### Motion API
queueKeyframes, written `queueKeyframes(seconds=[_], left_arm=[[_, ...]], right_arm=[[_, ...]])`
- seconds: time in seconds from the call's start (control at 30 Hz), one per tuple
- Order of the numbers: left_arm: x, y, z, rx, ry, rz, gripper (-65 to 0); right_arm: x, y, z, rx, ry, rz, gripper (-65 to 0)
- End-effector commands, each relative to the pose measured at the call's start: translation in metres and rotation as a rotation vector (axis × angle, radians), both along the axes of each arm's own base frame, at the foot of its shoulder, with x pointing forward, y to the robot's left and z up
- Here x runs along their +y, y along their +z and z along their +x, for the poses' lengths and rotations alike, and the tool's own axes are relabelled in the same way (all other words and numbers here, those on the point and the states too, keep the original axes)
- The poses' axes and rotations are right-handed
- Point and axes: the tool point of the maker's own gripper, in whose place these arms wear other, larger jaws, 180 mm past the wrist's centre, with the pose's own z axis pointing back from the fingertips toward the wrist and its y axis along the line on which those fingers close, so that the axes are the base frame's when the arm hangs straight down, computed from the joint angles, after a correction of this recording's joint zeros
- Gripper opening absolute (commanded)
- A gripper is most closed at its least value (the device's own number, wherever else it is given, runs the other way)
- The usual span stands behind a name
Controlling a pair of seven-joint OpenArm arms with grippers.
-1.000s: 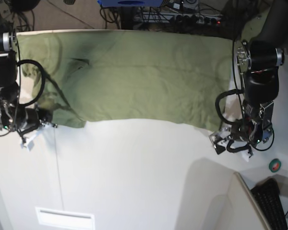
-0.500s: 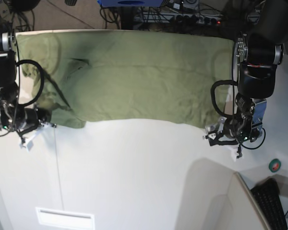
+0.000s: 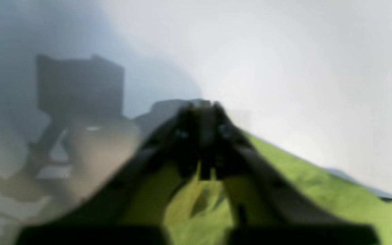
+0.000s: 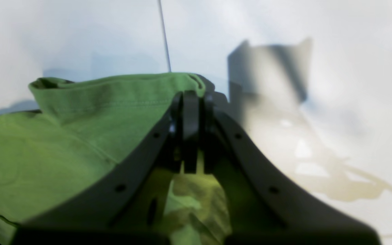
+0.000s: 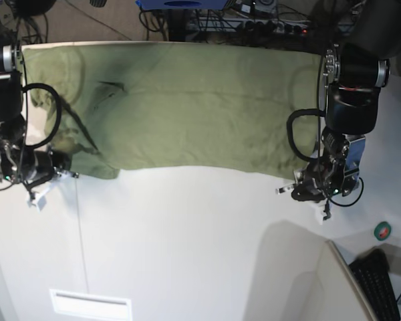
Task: Layout the t-shirt on the table in an organized manner, then fold the t-shirt properly
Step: 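Lift the shirt edge with both grippers and fold it lengthwise over the body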
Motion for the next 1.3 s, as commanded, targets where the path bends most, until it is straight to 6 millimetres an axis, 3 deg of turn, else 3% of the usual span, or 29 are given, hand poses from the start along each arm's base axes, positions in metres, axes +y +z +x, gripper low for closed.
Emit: queueKeyframes(seconds=[0.0,0.1,0.17,0.3,0.53,0.7,1.07,1.27], left_arm=[[-0.009,-0.005,-0.008,0.050,-0.011,-0.032,-65.0],[-0.008,0.000,-0.003,0.032,-0.006,-0.035,-65.0],[-0.011,0.017,0.013,-0.031,-0.024,-0.030,-65.0],[-0.018,0.054,0.039,-0.148,-0.065,-0.018,-65.0],[-0.014,0.063,0.044,-0.159,-0.045,-0.031,-65.0],[0.002,0.091,0.055,-0.247,0.035,-0.068,-65.0],[-0.003,0.089,0.043,-0.229,0.012,-0.068,-65.0],[-0.002,0.084,0.028,-0.230,0.005,-0.055,-65.0]], right_arm=[[-0.007,0.014,0.016,-0.043,-0.006,-0.008,-65.0],[-0.007,0.014,0.016,-0.042,-0.005,-0.009,-65.0],[-0.006,0.016,0.019,-0.053,0.001,-0.009,-65.0],[-0.008,0.045,0.041,-0.155,0.037,-0.035,-65.0],[-0.014,0.071,0.056,-0.231,0.061,-0.063,-65.0],[-0.023,0.085,0.062,-0.267,0.071,-0.090,-65.0],[-0.021,0.088,0.064,-0.280,0.078,-0.090,-65.0],[-0.005,0.099,0.050,-0.319,0.137,-0.096,-65.0]])
